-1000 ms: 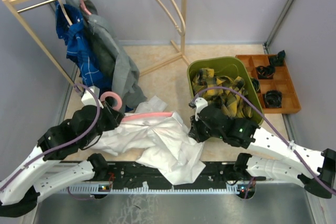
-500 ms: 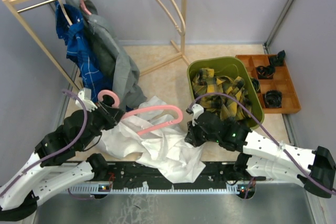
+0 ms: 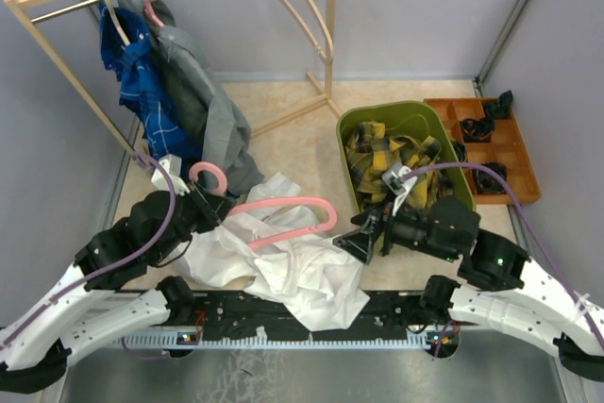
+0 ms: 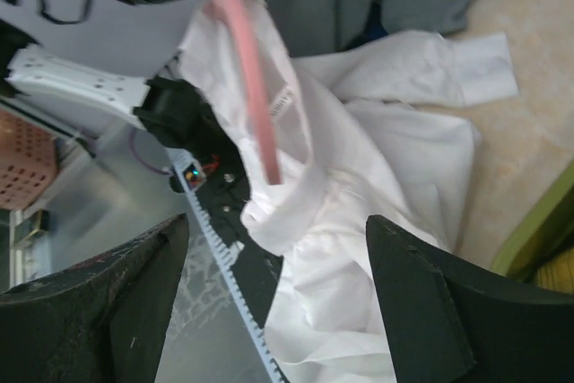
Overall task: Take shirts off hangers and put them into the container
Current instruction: Remove the shirt from the hanger.
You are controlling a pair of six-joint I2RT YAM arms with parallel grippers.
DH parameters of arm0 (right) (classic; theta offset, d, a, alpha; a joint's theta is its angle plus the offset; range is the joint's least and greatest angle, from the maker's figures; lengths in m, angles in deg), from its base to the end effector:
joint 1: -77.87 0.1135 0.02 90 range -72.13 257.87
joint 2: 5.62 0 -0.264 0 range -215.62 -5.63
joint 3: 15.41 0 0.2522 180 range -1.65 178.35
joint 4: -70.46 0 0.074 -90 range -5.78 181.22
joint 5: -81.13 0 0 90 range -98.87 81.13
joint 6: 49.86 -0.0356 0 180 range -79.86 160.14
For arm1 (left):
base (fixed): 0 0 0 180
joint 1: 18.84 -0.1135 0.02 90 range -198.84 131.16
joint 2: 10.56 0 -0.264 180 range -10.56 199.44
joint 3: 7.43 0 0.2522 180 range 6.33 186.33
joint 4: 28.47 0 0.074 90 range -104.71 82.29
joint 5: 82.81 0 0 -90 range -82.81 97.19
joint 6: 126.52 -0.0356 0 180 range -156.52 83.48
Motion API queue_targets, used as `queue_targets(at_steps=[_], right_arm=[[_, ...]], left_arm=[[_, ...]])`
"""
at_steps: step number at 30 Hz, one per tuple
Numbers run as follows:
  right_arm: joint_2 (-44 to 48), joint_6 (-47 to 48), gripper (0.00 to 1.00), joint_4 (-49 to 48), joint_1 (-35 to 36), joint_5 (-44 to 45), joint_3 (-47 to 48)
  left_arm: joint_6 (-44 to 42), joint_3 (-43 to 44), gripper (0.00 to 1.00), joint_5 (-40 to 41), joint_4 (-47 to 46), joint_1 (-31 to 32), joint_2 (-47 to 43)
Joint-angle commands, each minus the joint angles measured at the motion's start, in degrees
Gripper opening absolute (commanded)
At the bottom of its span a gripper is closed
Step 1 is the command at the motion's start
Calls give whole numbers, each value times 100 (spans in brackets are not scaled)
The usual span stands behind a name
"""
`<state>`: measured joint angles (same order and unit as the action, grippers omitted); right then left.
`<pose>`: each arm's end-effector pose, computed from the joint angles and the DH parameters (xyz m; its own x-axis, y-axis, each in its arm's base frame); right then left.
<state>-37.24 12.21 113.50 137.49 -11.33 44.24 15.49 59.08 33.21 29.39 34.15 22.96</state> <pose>0.0612 0.1074 0.3421 -0.5292 0.0225 -0.8482 -0.7187 0.5195 0.4622 0.0772 -0.0765 0.3520 -0.5326 -0.4701 -0.7038 0.0947 0.7933 -0.6015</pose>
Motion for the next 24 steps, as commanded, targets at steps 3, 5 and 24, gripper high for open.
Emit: queue_targets(at_steps=[3,5,24], right_arm=[[400,253,83,-522,28,-863,96],[408,203,84,-492,26,-560,78],[-502,-66,32,-241,28,-764,307]], left_arm=[[-147,-27,0,-216,-222,-17,58],[-339,-62,0,-343,-388,-15,91],[-825,-243,0,-1093,-884,-12,276]])
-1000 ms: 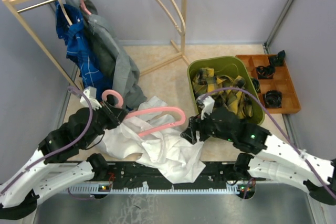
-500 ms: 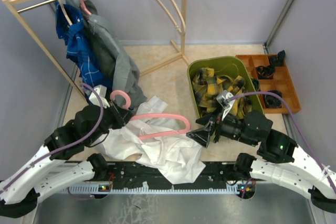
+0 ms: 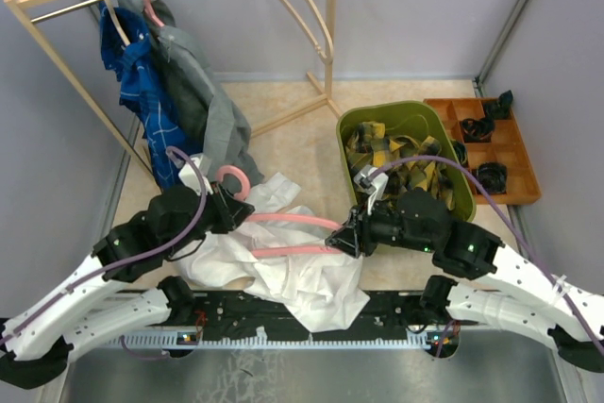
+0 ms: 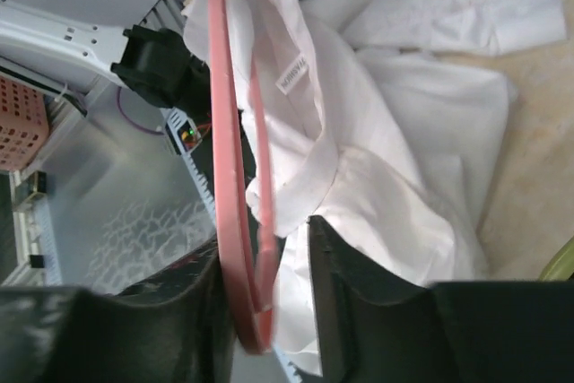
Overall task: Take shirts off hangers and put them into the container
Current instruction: Remove the shirt from the hanger.
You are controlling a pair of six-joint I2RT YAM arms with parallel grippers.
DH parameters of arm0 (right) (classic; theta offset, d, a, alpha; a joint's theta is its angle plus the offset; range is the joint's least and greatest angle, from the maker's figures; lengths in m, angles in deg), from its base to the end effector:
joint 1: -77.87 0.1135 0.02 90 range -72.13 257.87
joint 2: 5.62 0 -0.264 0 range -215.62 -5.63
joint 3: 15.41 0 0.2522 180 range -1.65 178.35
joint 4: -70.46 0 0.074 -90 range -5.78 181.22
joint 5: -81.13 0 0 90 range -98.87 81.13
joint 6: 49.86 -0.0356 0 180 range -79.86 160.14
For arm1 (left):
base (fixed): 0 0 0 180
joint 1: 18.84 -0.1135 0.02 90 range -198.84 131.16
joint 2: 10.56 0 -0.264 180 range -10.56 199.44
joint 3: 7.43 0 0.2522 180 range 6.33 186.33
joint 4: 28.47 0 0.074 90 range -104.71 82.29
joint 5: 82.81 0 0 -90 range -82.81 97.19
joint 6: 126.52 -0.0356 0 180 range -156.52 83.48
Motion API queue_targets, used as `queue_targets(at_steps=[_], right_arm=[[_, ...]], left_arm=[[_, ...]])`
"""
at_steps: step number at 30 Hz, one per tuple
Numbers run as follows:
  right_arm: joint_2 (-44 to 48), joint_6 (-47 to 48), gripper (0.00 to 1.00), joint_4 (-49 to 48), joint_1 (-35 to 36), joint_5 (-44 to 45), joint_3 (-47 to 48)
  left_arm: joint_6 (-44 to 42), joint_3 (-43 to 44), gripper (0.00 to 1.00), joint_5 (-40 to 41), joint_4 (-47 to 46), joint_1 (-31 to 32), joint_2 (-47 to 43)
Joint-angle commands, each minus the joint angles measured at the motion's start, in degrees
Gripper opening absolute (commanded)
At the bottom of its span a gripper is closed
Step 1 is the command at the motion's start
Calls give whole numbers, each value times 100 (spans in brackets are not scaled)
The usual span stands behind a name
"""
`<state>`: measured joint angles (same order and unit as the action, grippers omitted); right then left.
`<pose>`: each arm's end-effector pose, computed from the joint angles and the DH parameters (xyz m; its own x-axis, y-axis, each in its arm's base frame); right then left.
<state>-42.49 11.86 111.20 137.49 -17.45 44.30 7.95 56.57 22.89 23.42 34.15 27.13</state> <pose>0.0688 0.1279 0.3362 -0.5751 -0.0546 -0.8163 -0.7408 0.4582 0.4912 0.0888 -0.1019 0.3399 -0.6211 -0.2965 -0.7255 0.2617 0.7942 -0.5485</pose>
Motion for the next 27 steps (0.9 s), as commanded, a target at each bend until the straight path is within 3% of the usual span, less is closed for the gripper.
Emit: queue_targets(at_steps=[1,3,4,9,12,17,27], right_arm=[[90,-50,24,-89,29,-142,266],[240,-108,7,-219,32,-62,217],[325,-135,0,-261,22,45,213],[884,-165,0,149,25,940,352],[1225,-80,0,521,24,1221,493],[1674,-95,0,1237,29,1561,701],[2395,-191,0,1784,29,2479,1017]], left_arm=[[-75,6,0,-59,-276,-16,-162],[-46,-4,3,-2,-194,-15,-203],[13,9,12,47,-118,-14,-220],[-16,-27,56,45,32,-12,-311],[-68,-11,67,101,192,-11,-344],[-223,-84,75,134,133,-11,-428],[-119,-197,74,280,296,-12,-245]])
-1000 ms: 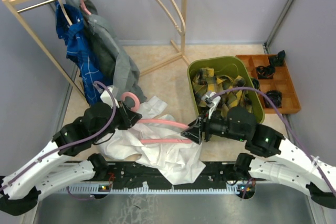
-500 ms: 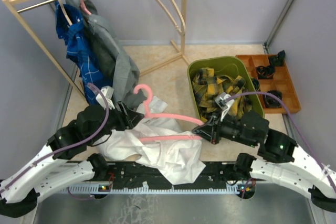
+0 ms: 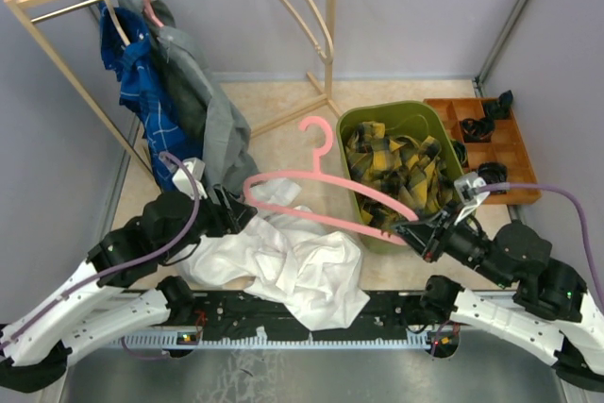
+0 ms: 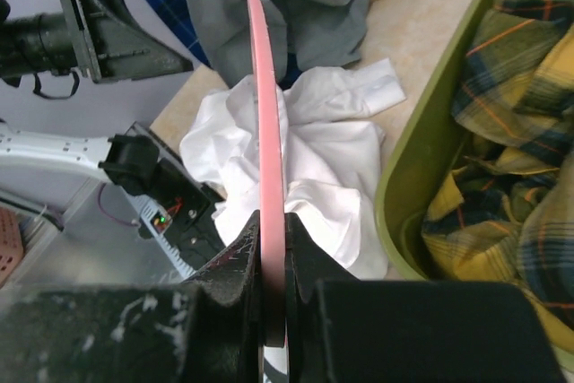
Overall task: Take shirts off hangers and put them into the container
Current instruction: Remove the shirt from the hanger.
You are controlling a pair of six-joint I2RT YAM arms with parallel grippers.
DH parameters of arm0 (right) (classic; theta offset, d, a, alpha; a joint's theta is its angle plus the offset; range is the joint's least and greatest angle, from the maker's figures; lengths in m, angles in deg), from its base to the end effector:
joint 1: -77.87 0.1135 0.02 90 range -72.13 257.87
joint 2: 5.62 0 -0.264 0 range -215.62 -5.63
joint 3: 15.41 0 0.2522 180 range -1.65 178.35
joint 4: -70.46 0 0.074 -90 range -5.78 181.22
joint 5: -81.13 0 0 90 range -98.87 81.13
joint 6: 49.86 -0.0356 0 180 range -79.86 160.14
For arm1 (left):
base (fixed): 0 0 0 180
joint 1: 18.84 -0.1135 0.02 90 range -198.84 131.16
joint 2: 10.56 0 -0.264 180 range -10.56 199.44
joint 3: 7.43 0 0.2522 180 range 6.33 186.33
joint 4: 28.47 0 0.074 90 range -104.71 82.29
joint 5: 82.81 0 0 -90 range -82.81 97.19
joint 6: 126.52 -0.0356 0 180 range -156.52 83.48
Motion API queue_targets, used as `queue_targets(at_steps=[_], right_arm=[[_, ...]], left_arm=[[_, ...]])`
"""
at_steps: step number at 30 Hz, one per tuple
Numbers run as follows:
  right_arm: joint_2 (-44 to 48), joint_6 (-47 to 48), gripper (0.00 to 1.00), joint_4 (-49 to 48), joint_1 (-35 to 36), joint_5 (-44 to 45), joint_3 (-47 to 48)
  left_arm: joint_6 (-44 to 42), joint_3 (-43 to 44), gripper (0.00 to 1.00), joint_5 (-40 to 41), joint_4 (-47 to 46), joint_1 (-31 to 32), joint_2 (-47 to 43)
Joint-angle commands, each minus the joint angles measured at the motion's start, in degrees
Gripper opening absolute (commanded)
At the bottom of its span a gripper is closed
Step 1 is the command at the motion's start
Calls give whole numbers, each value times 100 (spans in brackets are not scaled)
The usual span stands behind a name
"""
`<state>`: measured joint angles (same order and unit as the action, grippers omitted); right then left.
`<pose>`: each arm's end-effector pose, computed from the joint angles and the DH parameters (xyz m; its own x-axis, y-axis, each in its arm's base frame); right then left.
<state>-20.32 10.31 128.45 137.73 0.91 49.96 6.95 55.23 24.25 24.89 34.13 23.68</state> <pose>0.0216 0.0252 0.3617 -0.4373 0.2230 -0.8712 -0.6341 0.6105 0.4746 0.0815 -0.0907 0.3365 -0.5991 -0.2979 -0.7432 0.2629 0.8035 -0.5340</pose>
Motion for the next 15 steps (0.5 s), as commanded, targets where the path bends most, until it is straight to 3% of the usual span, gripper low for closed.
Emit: queue_targets(at_steps=[1,8,15], right_arm=[[205,-33,0,137,1,775,514],[159,253,0,-467,0,1005,355],[-1009,1344,0,-1557,0,1453,298]], left_arm=[[-7,-77,74,162,175,-10,113],[-154,-226,80,361,99,-11,120],[-310,-335,87,399,6,-15,441]])
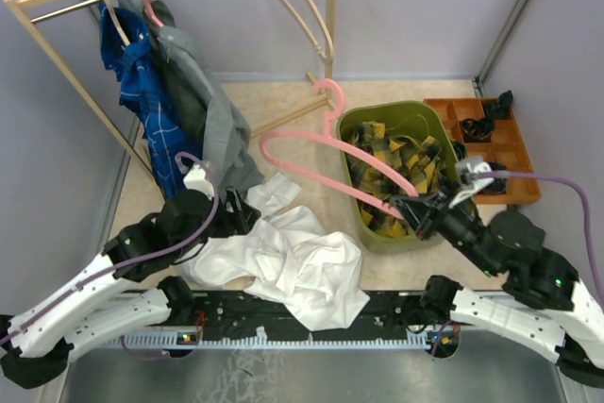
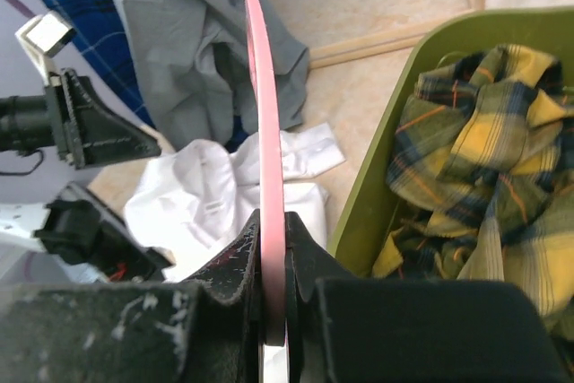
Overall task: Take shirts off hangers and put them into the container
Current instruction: Remove the shirt from the hanger, then place the hanger at the clothesline.
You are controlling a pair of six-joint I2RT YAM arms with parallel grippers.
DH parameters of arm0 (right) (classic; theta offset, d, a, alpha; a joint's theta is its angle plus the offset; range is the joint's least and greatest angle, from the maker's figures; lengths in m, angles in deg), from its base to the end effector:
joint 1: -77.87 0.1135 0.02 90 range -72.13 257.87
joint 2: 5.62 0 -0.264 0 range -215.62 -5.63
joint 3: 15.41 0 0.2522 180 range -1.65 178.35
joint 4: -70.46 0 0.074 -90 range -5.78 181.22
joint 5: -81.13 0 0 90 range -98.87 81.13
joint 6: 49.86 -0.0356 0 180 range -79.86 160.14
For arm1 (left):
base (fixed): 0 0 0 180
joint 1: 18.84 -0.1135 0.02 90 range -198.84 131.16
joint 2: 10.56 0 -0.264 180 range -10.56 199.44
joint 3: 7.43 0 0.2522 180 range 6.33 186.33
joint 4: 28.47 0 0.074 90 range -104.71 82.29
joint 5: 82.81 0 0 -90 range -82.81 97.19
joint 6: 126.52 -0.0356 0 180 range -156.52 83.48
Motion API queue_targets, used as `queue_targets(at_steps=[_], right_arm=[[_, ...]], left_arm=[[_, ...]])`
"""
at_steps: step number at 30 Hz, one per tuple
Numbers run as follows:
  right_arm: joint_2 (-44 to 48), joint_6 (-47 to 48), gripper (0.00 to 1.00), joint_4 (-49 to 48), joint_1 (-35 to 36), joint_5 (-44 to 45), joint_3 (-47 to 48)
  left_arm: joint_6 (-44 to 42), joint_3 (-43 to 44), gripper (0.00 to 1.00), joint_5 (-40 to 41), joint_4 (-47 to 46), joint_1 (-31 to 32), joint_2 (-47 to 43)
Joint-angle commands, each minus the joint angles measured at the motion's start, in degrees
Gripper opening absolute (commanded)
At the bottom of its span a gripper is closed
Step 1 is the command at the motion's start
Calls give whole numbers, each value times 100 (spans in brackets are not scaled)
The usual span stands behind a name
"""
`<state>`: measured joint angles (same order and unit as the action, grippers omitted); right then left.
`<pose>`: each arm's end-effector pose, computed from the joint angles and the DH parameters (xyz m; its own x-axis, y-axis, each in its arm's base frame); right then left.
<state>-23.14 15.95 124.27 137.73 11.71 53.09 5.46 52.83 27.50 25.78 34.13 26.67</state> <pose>0.0280 0.0233 0.3836 -0.2821 0.2781 -0.9182 -0.5676 0.7232 0.3934 0.0904 -0.0993 0.3162 -0.6133 -0.2287 -0.7561 0.2149 0.8728 -0.4383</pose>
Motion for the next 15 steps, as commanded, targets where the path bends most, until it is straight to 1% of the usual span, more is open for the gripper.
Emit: queue_targets(at_steps=[1,5,9,15], right_arm=[[-874,916,0,-1341,0,496,-9],[-1405,1675,0,-2364,1,745,-1],[-1851,2401,0,-3510,0,885,18],[-2646,2869,0,-5214,0,967,68]], left_arm=[[-165,-119,88,50,-95,-15,163],[-254,-177,88,-9,-122,-13,97],[-587,-306,91,-3,-352,-15,-189],[-1126,-641,97,204,-948,-14,-591]])
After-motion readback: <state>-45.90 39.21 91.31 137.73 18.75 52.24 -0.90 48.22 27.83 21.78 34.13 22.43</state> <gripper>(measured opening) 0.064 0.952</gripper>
